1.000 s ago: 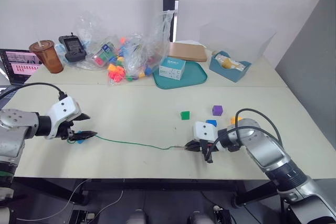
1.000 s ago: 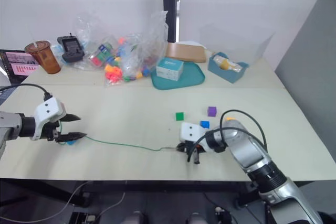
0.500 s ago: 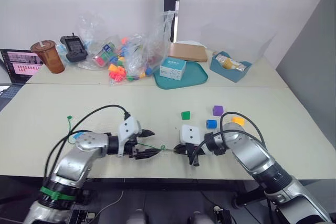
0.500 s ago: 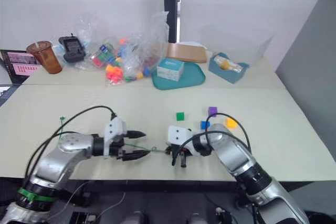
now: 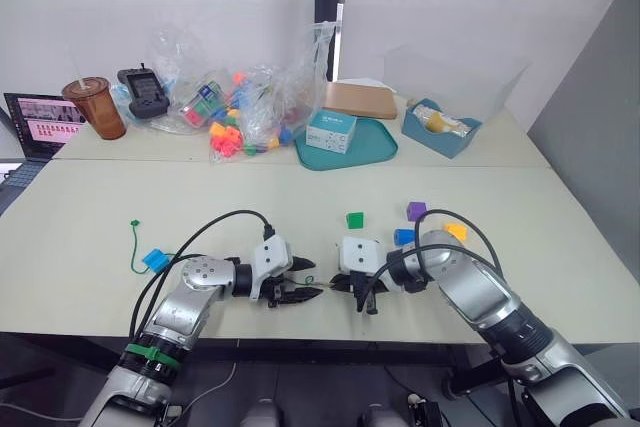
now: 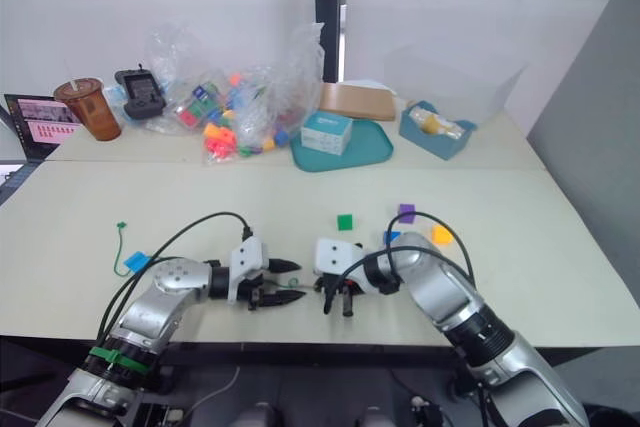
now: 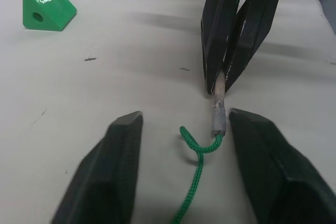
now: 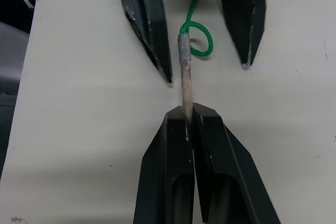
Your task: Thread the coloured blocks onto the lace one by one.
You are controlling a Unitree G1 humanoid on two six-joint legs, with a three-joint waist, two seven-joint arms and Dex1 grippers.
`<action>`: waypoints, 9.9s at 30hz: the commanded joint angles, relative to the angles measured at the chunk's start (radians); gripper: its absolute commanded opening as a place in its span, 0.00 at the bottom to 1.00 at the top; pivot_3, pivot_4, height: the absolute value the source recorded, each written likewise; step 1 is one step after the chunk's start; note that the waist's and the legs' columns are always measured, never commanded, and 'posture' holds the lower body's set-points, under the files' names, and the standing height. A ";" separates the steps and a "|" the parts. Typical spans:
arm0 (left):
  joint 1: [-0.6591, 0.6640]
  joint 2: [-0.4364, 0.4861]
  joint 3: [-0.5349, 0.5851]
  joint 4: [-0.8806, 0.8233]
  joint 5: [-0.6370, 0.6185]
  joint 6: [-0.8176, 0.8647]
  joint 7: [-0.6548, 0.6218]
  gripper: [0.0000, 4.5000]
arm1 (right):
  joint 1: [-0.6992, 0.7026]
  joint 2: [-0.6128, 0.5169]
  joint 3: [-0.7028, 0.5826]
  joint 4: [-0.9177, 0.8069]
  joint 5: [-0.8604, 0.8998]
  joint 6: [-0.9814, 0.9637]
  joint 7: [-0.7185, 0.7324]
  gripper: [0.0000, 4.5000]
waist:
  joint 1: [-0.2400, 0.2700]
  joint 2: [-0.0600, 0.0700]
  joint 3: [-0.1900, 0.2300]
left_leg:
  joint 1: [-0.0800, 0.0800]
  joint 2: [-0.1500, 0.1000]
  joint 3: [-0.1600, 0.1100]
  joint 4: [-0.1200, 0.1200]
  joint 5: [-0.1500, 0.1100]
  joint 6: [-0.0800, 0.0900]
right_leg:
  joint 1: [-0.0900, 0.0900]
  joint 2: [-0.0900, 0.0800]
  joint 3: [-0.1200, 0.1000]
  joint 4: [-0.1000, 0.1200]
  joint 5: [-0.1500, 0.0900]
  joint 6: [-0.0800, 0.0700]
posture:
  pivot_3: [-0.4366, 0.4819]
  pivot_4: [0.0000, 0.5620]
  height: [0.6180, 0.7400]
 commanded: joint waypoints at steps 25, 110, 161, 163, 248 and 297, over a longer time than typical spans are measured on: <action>0.017 0.031 0.028 -0.065 -0.067 0.095 -0.074 0.00 | 0.094 -0.049 -0.155 -0.183 0.078 0.160 -0.074 0.46 | 0.001 0.000 0.000 | -0.001 0.000 0.000 0.000 0.000 0.000 | 0.000 0.000 0.000 0.000 0.000 0.000 | 0.48 0.27 1.00; 0.015 0.256 0.060 -0.286 -0.144 0.405 -0.102 0.00 | 0.661 0.482 -0.133 -0.429 0.073 0.148 -1.094 0.58 | -0.021 0.001 0.000 | 0.000 0.001 -0.001 -0.007 0.000 -0.001 | -0.002 0.003 0.003 -0.001 -0.001 -0.001 | 0.48 0.27 1.00; 0.052 0.155 -0.024 -0.531 -0.117 0.580 0.186 0.00 | 0.032 -0.048 -0.079 0.166 0.096 -0.251 0.132 0.30 | -0.007 0.000 0.000 | -0.001 0.001 -0.001 -0.003 0.000 -0.001 | -0.001 0.003 0.004 -0.001 -0.001 -0.001 | 0.48 0.27 1.00; 0.045 0.150 -0.025 -0.527 -0.122 0.578 0.183 0.00 | 0.031 -0.049 -0.078 0.161 0.091 -0.251 0.137 0.30 | -0.007 0.000 0.000 | -0.001 0.001 -0.001 -0.003 0.000 -0.001 | -0.001 0.003 0.004 -0.001 -0.001 -0.001 | 0.48 0.27 1.00; 0.001 0.099 -0.026 -0.388 -0.078 0.475 0.088 0.12 | 0.066 -0.046 -0.068 0.039 0.046 -0.150 0.132 0.30 | -0.002 0.000 0.000 | -0.001 0.001 -0.002 0.000 0.000 -0.001 | 0.001 0.003 0.004 -0.001 -0.001 0.000 | 0.48 0.27 1.00; -0.035 0.108 -0.094 -0.398 -0.029 0.470 0.032 0.25 | 0.060 -0.023 -0.067 0.018 0.040 -0.090 0.089 0.30 | -0.004 0.000 0.000 | 0.000 0.001 -0.002 0.000 0.000 -0.001 | 0.001 0.003 0.004 -0.001 -0.001 0.000 | 0.48 0.27 1.00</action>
